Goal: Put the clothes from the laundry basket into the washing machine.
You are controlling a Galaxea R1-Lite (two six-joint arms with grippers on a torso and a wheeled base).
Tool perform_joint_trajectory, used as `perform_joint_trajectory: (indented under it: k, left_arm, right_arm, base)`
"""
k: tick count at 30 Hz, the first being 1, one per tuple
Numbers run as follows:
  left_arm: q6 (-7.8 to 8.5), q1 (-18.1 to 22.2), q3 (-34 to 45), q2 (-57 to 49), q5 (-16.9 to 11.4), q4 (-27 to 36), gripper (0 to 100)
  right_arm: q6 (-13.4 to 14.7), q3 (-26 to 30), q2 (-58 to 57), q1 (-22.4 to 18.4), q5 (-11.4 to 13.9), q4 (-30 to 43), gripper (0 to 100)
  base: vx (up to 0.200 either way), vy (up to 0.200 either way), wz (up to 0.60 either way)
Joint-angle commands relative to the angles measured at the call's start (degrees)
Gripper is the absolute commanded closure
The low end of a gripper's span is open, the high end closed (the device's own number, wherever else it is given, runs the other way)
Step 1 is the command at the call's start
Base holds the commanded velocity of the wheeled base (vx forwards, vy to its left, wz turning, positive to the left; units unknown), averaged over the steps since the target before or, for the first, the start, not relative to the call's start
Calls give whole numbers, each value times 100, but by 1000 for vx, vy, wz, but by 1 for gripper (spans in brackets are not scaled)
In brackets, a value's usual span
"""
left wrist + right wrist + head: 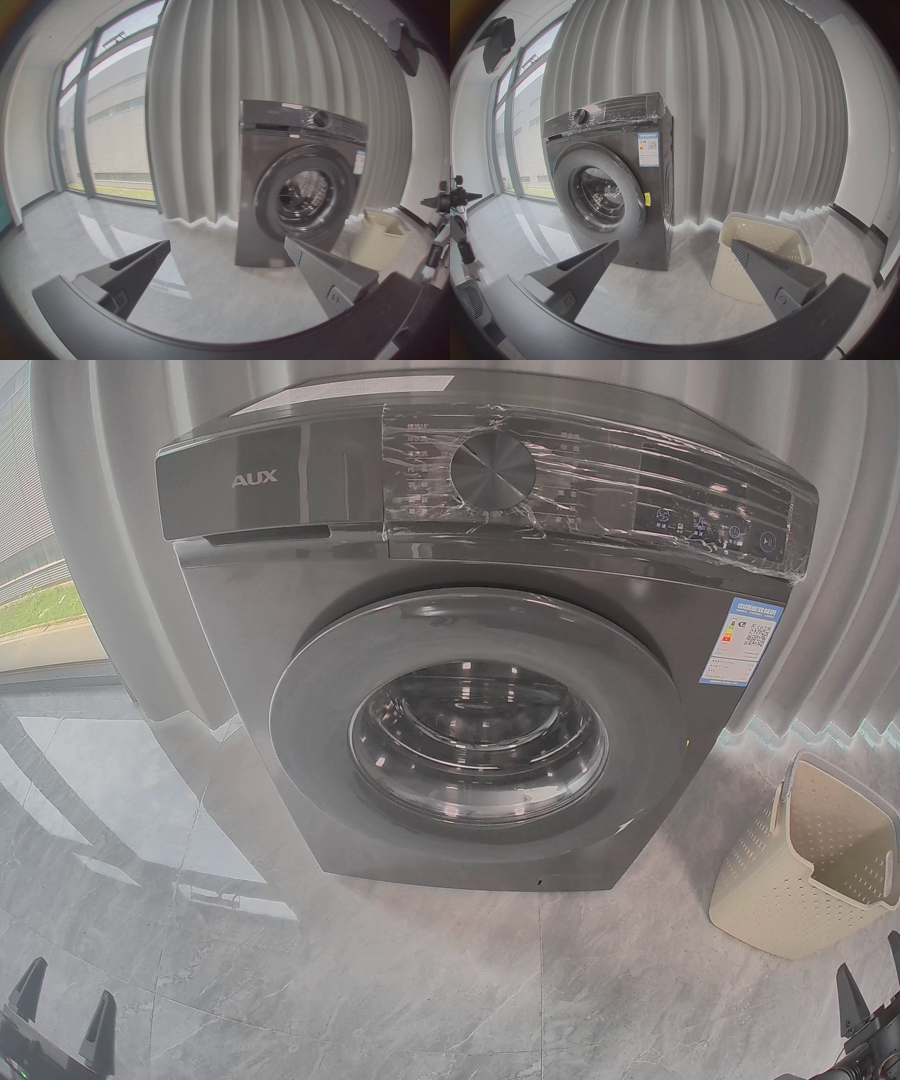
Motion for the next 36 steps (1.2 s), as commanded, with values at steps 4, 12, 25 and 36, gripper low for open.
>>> perform_joint_trajectory:
  k: [4,12,25,36]
  left_arm:
    - [82,25,75,-67,922,5,0]
    - [179,-37,-119,-172,-326,505,0]
    - [223,-90,92,-286,87,295,0]
    - [214,-90,92,-286,95,303,0]
  right_arm:
    - [14,99,20,-10,-10,0,0]
    - [-197,99,20,-1,227,-8,0]
    - [-83,99,11,-1,219,-8,0]
    - [-21,99,11,17,210,-8,0]
  base:
    - [0,0,0]
    - [0,0,0]
    - [0,0,0]
    - [0,0,0]
